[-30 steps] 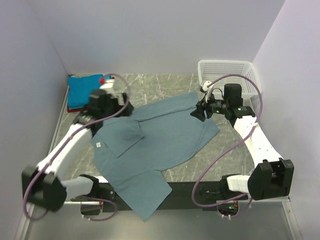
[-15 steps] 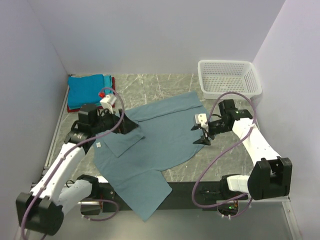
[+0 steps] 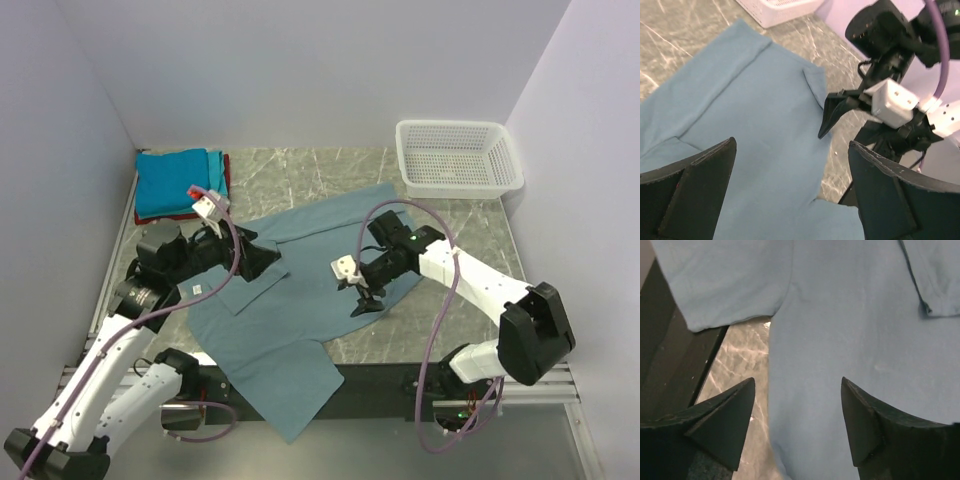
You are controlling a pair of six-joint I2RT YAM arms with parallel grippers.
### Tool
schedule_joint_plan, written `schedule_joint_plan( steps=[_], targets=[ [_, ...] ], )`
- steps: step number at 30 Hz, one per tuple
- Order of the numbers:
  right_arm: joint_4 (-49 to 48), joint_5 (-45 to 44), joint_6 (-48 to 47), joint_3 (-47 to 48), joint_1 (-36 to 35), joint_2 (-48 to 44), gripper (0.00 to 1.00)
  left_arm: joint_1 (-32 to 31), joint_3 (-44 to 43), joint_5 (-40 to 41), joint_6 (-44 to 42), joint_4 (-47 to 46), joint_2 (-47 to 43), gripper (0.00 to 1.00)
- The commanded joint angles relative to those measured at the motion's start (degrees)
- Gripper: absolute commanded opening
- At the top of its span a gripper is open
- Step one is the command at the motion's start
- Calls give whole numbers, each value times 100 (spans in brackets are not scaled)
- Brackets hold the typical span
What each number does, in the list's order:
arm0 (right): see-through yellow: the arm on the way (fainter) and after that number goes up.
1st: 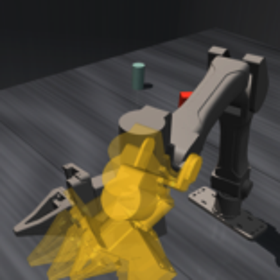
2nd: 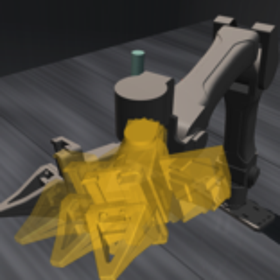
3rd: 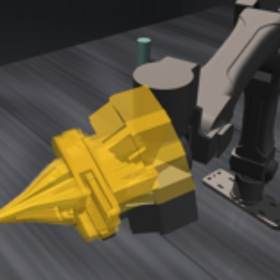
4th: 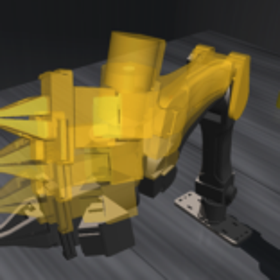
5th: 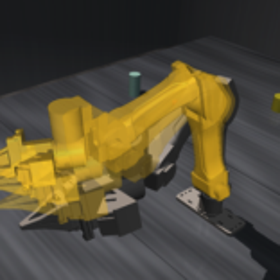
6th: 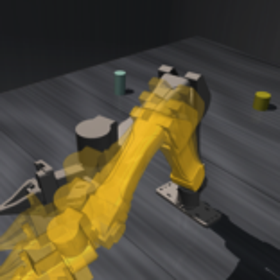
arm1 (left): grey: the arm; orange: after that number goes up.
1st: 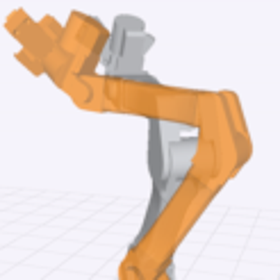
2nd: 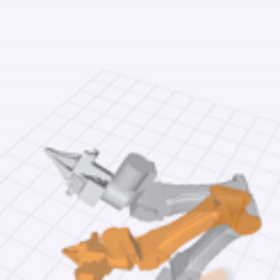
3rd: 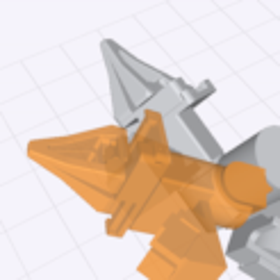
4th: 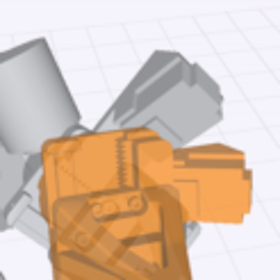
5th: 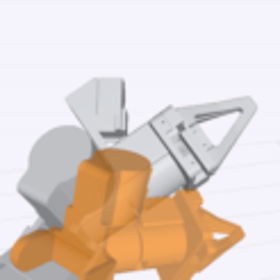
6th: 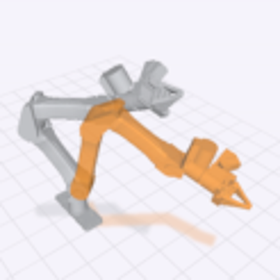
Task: Fold and stack the t-shirts
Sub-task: Fold the tshirt
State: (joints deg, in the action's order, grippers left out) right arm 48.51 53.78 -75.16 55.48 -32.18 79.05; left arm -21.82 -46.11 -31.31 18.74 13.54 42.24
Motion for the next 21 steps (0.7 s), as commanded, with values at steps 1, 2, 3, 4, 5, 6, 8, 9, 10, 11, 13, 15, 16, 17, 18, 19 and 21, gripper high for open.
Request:
schedule_joint_plan(
  steps=[1,2,3,4,5,6,8,9,10,11,13,15,16,17,18,19,21],
  targets=[
    [-763,-551,913,128,-183,154,77,3,-267,387,24,148,-163,100],
    [-843,-666,1324,190,-166,233,77,3,-250,728,94,218,-189,99],
    [-1130,-824,1624,252,-165,399,77,11,-224,1671,312,445,-164,99],
    [-1333,-1391,2027,444,-139,488,77,20,-232,2203,401,578,-85,99],
    [-1527,-1692,2901,576,-78,593,77,107,-197,2521,472,710,159,100],
    [-1712,-1974,3214,873,-8,847,70,239,-179,2681,690,772,318,98],
    [-1949,-2782,4233,1113,281,1077,59,975,21,1931,955,598,835,88],
    [-2046,-2985,4489,1201,379,1278,46,1265,101,1448,1260,441,1004,82],
    [-2013,-3057,4570,1323,458,1367,39,1695,189,930,1411,117,1180,70],
    [-2038,-3240,4597,1307,598,1429,35,1812,294,838,1526,1,1521,65],
    [-2345,-3618,4598,1079,652,1421,24,1866,269,1012,1571,-62,1865,39],
    [-2434,-4058,4562,1113,669,1560,21,1866,120,1425,1536,25,2419,29],
    [-2443,-4155,4597,1166,678,1640,20,1875,33,1565,1501,61,2603,28],
    [-2460,-4252,4598,1236,678,1814,20,1875,-168,1819,1466,192,2936,28],
    [-2565,-4514,4632,1411,678,1894,18,1875,-292,1995,1379,254,3087,27],
    [-2592,-4630,4659,1552,687,1982,15,1892,-415,2119,1360,333,3210,27],
    [-2627,-4945,4694,2120,740,2272,0,1919,-645,2522,1360,360,3448,27]
  ],
)
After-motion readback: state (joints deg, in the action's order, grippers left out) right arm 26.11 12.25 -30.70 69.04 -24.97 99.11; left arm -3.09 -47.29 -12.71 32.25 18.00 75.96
